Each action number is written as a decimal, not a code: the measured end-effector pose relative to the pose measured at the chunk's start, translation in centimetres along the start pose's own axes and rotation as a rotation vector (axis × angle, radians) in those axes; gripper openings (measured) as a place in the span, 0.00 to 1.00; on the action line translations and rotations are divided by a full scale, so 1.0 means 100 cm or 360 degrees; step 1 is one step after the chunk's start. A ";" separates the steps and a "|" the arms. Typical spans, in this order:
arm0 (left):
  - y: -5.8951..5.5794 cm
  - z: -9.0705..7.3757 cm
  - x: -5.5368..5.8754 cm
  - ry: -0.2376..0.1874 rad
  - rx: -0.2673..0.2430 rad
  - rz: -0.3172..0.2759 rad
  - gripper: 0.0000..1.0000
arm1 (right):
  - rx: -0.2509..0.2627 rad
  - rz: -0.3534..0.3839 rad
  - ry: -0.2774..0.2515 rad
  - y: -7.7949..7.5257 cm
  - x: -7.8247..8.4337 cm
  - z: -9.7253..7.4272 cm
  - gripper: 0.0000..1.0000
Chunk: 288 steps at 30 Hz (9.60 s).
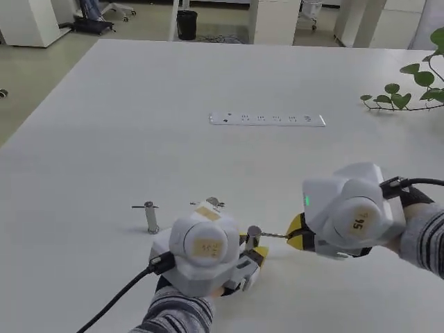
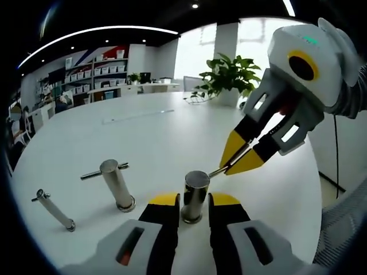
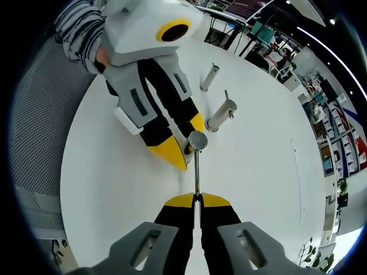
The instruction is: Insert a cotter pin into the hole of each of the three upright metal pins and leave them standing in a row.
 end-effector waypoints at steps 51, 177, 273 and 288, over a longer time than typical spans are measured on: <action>0.001 -0.006 0.012 -0.0012 -0.0049 0.0031 0.09 | -0.0021 -0.0043 -0.0060 0.011 -0.024 0.005 0.00; 0.097 -0.097 -0.013 -0.0091 -0.0257 -0.0136 0.90 | -0.0239 0.0513 -0.0389 -0.039 -0.037 0.009 0.08; 0.128 -0.101 -0.002 -0.0116 -0.0375 -0.0160 0.98 | 0.0617 0.1257 -0.1244 -0.001 -0.033 -0.031 0.76; 0.129 -0.100 -0.002 -0.0118 -0.0385 -0.0169 0.99 | 0.0567 0.1252 -0.1225 0.003 -0.039 -0.020 0.81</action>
Point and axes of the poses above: the centre of the closed fingertips' face, and the gripper's own axes: z roughly forward along the fingers, y roughly to its left, x roughly out of its underside, the point moved 1 cm from there along -z, roughly backward along the fingers, and after that the axes turned 14 degrees about -x, right-handed, at the moved point
